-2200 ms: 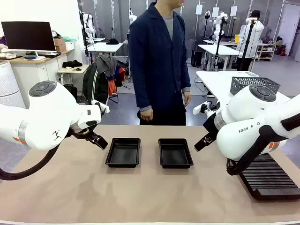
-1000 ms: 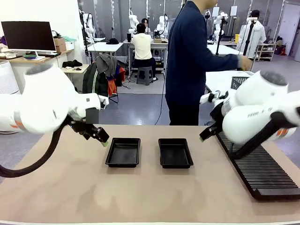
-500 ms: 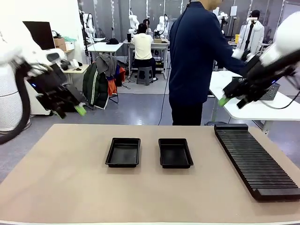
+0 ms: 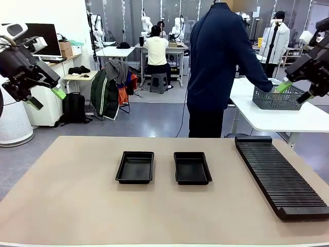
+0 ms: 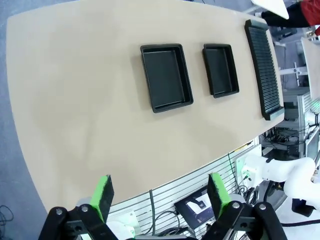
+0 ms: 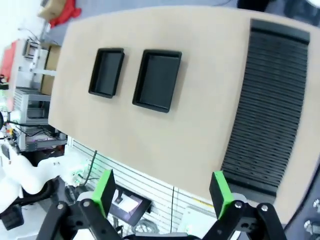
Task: Inspect and transfer BCBs to ESD trays.
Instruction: Pick up the Blank PCB from the PCB Rack and place it in the left ESD tray.
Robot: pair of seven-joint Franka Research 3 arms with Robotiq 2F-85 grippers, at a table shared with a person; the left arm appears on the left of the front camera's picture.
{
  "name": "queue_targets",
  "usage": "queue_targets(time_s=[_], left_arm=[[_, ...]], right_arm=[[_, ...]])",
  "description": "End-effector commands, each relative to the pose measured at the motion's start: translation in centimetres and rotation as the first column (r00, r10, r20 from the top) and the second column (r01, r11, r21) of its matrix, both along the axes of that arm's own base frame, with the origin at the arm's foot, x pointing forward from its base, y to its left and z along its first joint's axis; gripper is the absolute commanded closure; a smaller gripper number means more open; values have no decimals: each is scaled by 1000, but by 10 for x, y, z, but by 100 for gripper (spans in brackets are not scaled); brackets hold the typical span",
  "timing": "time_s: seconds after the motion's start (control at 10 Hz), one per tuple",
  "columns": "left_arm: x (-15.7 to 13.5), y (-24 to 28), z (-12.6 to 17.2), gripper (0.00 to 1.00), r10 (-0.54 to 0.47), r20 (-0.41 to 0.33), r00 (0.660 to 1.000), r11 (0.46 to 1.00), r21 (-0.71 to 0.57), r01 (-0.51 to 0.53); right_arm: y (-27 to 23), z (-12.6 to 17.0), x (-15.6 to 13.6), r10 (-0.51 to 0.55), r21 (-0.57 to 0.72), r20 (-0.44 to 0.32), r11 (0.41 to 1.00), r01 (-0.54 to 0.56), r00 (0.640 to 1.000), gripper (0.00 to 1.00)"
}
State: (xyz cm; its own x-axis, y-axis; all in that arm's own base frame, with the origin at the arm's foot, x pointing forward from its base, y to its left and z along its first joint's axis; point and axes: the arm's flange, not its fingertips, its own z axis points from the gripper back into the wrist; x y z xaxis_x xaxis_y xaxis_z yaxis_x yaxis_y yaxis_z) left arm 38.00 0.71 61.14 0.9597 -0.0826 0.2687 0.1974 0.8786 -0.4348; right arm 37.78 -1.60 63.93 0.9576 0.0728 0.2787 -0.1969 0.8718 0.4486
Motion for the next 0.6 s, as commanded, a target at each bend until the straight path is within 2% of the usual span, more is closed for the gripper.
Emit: queue_targets(time_s=[0.0,0.1,0.5], left_arm=[[-8,7,9,0,5,14,1000,999,-42,-4],[-14,8,13,0,6,26,1000,999,-51,-5],[-19,8,18,0,26,36,999,998,-54,-24]], right_arm=[[-14,13,12,-10,21,-65,1000,12,998,0],[-27,22,15,-17,15,-68,1000,18,998,0],[-57,67,15,-7,19,4,1000,7,1000,0]])
